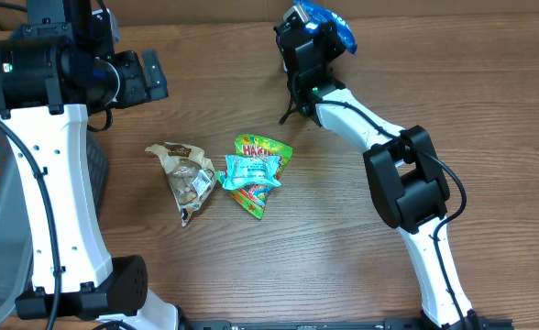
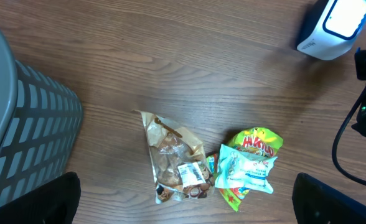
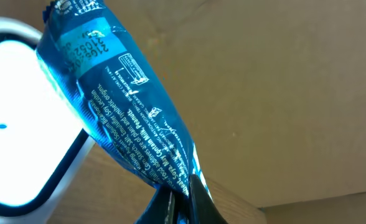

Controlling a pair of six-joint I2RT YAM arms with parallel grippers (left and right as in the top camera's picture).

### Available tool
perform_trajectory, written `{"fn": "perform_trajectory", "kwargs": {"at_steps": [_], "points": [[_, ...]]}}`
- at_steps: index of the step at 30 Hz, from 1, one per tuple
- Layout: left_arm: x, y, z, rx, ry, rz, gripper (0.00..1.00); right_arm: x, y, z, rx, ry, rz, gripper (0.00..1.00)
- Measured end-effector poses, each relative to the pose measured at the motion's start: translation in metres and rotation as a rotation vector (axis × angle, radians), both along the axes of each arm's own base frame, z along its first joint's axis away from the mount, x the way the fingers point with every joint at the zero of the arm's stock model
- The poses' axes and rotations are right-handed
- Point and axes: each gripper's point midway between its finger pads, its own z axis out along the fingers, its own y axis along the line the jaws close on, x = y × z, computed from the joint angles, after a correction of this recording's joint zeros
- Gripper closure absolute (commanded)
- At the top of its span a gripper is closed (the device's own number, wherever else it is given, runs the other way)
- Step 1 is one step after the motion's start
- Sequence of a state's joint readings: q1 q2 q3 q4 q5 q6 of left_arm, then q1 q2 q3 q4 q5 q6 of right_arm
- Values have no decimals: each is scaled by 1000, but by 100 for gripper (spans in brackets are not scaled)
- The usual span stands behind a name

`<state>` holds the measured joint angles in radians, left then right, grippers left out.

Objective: Scan the item barcode
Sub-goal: 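Raise the blue bar to the white scanner and hold its barcode there, then carry the blue bar to the right edge and release it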

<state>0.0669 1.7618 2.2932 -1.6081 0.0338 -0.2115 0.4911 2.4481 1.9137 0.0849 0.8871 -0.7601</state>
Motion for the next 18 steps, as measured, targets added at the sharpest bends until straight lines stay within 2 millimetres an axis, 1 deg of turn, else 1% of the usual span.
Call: {"fn": "perform_trajectory", "kwargs": {"at_steps": [2,5,7,9,11,14,16,18], "points": [[0,0,0,0,0,0,0,-2,1,-4,-11,19,2,96],[0,0,0,0,0,0,0,-5,9,-6,-4,25,12,96],[0,0,0,0,0,0,0,-10,18,-8,4,44,34,96],[0,0,0,0,0,0,0,-19,31,-12,5,97,73,96],[0,0,0,0,0,0,0,-34,45,-17,14,175,121,96],[0,0,0,0,0,0,0,-65,65,-17,78,316,204,96],[0,0,0,0,0,0,0,-89,82,-6,192,394,269,96],[0,0,0,0,0,0,0,-109,97,16,342,436,327,96]]}}
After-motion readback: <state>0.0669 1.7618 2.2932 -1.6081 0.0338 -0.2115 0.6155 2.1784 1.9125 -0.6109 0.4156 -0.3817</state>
